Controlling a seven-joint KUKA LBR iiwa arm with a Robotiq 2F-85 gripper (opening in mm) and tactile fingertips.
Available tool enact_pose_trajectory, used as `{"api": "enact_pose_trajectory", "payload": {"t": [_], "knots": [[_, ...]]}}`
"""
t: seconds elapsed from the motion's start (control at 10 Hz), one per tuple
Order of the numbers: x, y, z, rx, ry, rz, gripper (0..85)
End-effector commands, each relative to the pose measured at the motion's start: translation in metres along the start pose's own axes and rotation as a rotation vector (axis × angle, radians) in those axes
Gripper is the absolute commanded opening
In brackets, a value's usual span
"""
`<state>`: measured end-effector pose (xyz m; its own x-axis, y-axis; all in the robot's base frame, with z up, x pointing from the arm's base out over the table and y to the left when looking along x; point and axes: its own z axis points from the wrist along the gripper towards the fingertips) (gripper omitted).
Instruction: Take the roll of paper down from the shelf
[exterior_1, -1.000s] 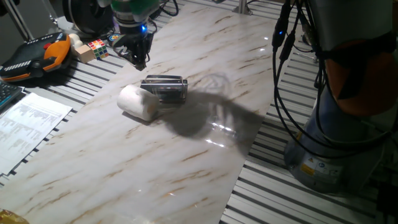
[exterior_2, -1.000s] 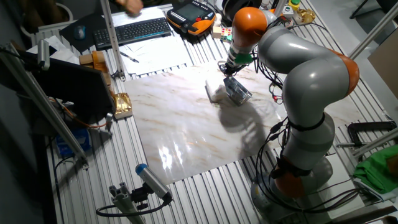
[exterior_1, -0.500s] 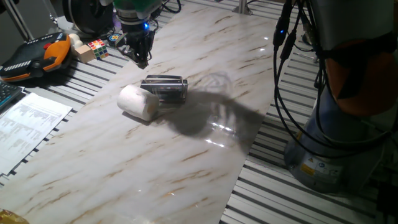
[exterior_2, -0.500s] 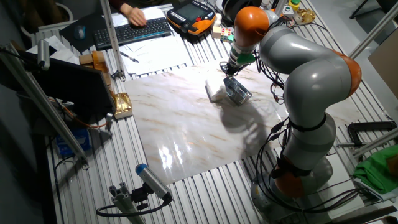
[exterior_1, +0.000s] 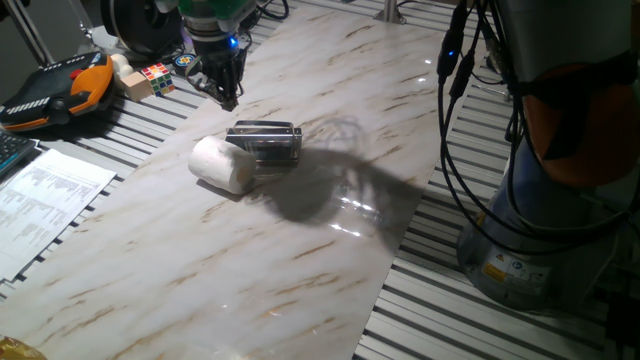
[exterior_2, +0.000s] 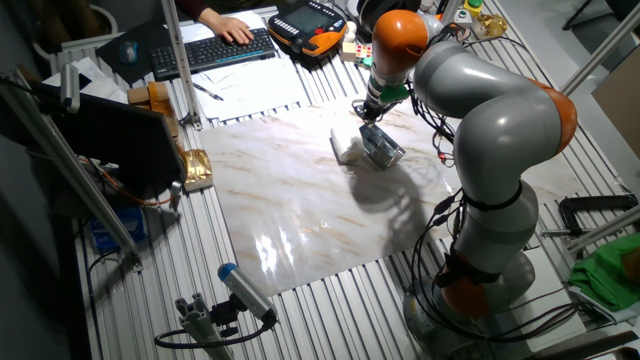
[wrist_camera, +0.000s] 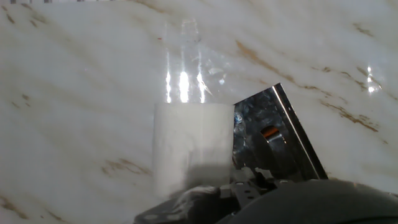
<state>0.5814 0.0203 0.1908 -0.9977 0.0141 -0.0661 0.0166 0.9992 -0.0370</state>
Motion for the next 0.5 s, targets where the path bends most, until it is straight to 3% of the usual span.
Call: {"api": "enact_pose_trajectory", "payload": {"t": [0.0,0.1,0.3,0.4], "knots": [[-0.0002,-0.0003,0.0,0.002,-0.001,0.001,0.7],[0.0003,-0.0011,-0.0002,-0.003,0.001,0.002,0.7],[0.0033,-0.0011,-0.0016,0.025,-0.001,0.004,0.7],[0.0029,-0.0011,-0.0017,-0.001,0.007,0.006,0.7]]}}
